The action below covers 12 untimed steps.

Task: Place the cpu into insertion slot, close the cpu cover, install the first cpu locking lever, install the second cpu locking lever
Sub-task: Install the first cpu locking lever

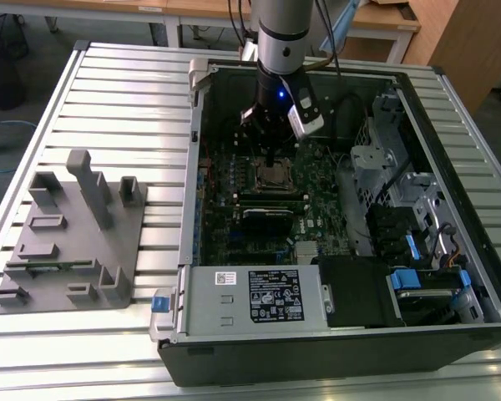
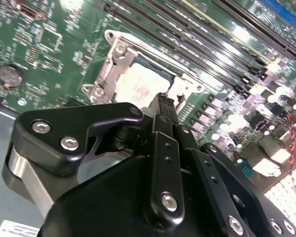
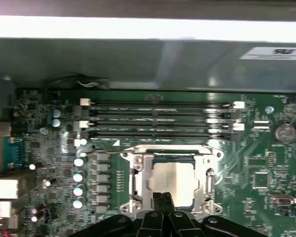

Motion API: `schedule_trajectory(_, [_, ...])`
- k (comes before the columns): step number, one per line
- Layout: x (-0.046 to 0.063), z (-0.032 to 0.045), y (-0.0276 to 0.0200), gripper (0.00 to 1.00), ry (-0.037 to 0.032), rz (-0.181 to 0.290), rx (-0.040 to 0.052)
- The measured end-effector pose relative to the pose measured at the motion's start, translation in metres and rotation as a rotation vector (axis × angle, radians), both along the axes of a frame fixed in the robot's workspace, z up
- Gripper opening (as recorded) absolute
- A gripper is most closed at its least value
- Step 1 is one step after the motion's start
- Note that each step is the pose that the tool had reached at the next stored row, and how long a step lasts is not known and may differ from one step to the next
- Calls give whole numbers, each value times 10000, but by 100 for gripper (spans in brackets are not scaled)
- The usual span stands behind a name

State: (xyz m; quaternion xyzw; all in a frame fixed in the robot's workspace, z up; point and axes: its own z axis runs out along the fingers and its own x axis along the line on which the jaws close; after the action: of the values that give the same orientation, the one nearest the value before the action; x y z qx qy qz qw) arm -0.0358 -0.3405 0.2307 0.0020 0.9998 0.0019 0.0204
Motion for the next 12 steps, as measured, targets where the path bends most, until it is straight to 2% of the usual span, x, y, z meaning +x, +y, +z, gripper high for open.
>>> schedule_trajectory(6, [-107,-6,1,11,-20,0,1])
schedule_trajectory(12, [-118,-6,0,11,-20,0,0])
